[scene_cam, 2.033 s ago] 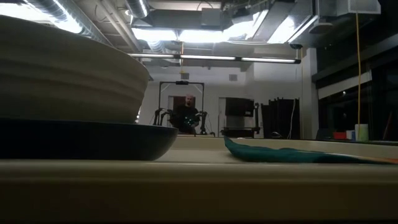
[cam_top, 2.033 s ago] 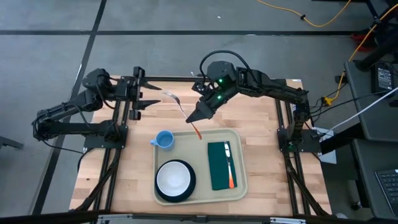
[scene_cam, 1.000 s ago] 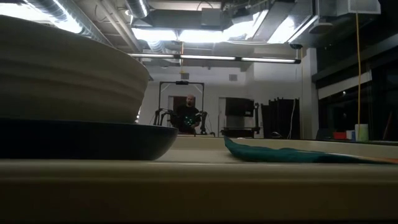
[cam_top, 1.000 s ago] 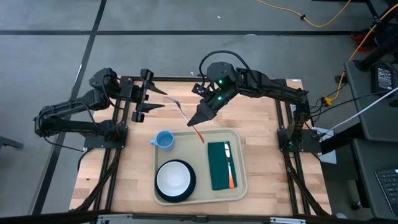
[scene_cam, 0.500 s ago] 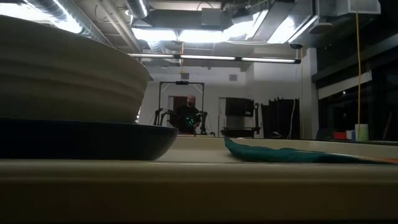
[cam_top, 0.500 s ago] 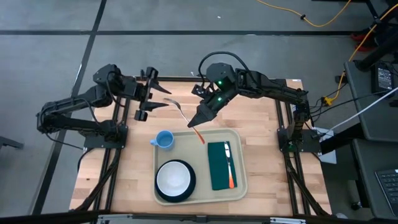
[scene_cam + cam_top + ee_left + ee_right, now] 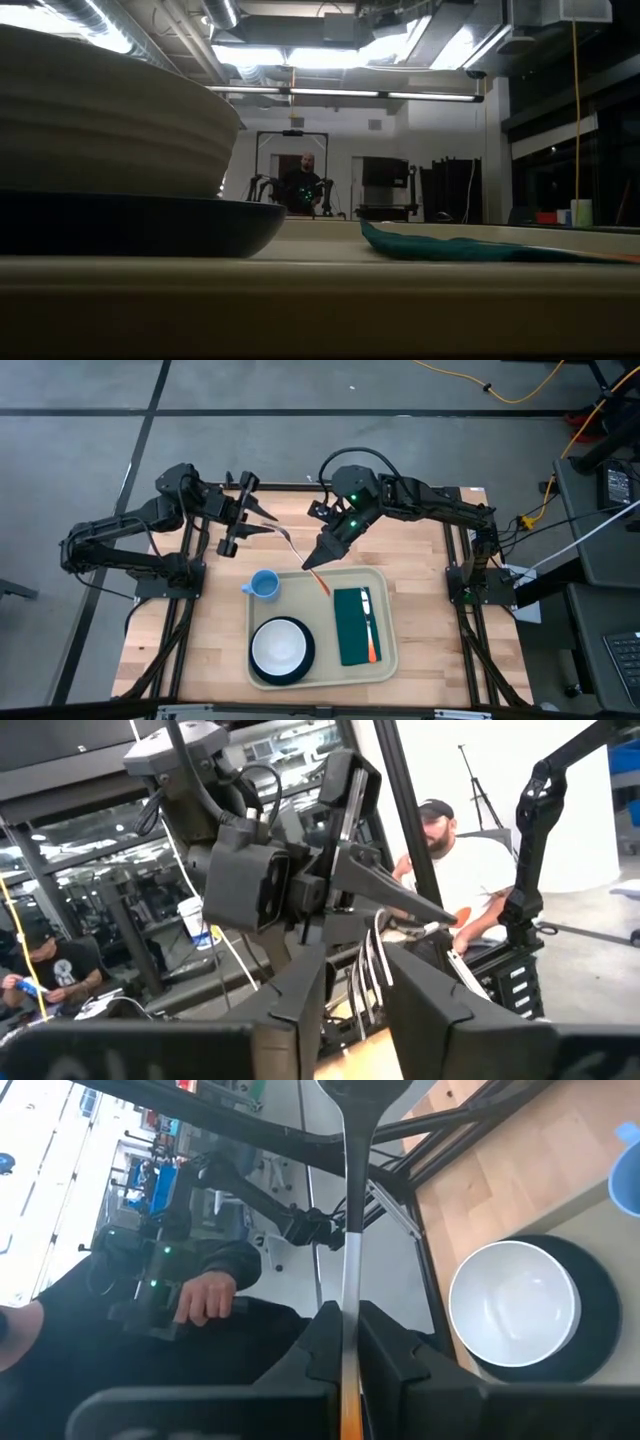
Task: Set up tray
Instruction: Put the orange fork on top of the green napkin to the left of the orange knife
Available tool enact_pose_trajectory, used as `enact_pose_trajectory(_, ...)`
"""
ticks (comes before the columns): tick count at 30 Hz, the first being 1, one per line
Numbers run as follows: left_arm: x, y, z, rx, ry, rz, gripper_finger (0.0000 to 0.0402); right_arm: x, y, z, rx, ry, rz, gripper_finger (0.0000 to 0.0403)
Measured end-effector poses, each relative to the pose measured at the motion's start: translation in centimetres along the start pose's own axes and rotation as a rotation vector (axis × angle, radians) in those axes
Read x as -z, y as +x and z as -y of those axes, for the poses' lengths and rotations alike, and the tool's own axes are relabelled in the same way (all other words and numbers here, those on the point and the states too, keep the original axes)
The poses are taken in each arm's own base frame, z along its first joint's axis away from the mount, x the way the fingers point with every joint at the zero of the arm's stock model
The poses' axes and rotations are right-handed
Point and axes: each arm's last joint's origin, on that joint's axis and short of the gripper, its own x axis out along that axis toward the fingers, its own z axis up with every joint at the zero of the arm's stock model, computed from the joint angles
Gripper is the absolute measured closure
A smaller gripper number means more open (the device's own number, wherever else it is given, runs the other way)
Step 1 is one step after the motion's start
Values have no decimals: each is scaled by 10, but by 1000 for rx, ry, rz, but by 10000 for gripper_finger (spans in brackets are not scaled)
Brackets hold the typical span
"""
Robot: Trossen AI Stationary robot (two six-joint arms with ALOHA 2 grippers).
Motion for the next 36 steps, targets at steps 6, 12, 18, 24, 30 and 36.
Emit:
enact_pose_trajectory(6,2,2,4,21,30,-20,377,0,0,0,-2,-2,0,384)
enact_pose_trajectory(12,2,3,5,-1,42,-29,398,0,0,0,-2,0,0,384)
enact_pose_trajectory(18,3,3,6,-13,30,-38,398,-1,0,0,5,-11,16,341)
enact_pose_trajectory(24,4,3,6,-12,19,-55,399,-3,1,-4,-27,-45,38,317)
enact_pose_trajectory(30,7,3,6,-22,7,-80,399,-3,2,-7,-41,-53,45,314)
enact_pose_trajectory(36,5,-1,5,-56,12,-89,399,-3,2,-5,-14,-42,57,313)
